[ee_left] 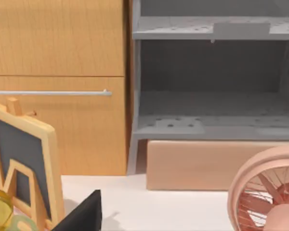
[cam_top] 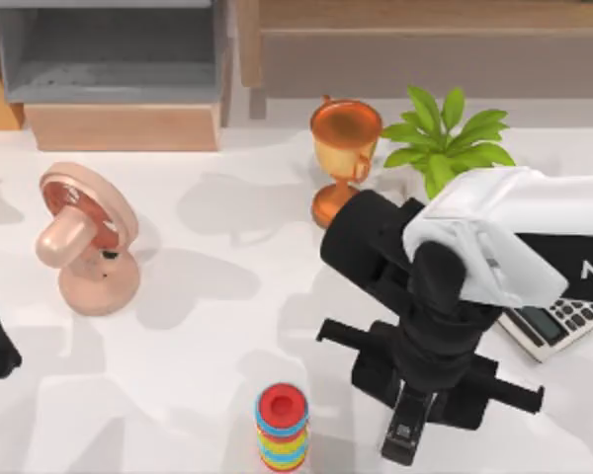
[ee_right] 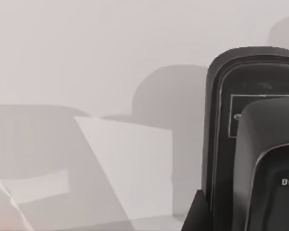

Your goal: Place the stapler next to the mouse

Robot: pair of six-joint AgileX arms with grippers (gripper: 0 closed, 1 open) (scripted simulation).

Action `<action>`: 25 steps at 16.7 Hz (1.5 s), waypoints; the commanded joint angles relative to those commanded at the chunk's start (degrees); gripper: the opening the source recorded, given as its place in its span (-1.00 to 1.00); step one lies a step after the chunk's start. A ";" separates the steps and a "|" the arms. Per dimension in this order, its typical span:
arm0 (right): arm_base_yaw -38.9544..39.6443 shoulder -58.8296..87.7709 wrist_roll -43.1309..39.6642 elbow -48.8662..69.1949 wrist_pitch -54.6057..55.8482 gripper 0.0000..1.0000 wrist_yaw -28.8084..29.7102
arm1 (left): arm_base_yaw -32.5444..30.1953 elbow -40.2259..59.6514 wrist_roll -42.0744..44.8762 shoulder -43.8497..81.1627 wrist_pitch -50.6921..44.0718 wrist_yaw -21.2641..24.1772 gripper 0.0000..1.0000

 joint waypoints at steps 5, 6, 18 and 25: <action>-3.52 -0.49 -3.25 1.86 -2.64 -1.00 0.54 | 0.00 0.00 0.00 0.00 0.00 0.00 1.00; -5.84 -0.58 -5.52 3.01 -4.09 -1.00 0.79 | 0.00 0.00 0.00 0.00 0.00 0.00 1.00; -54.96 20.00 -60.53 36.80 -17.71 -1.00 -0.21 | 0.00 0.00 0.00 0.00 0.00 0.00 1.00; -62.01 32.51 -82.17 54.62 -17.62 -1.00 -3.08 | 0.00 0.00 0.00 0.00 0.00 0.00 1.00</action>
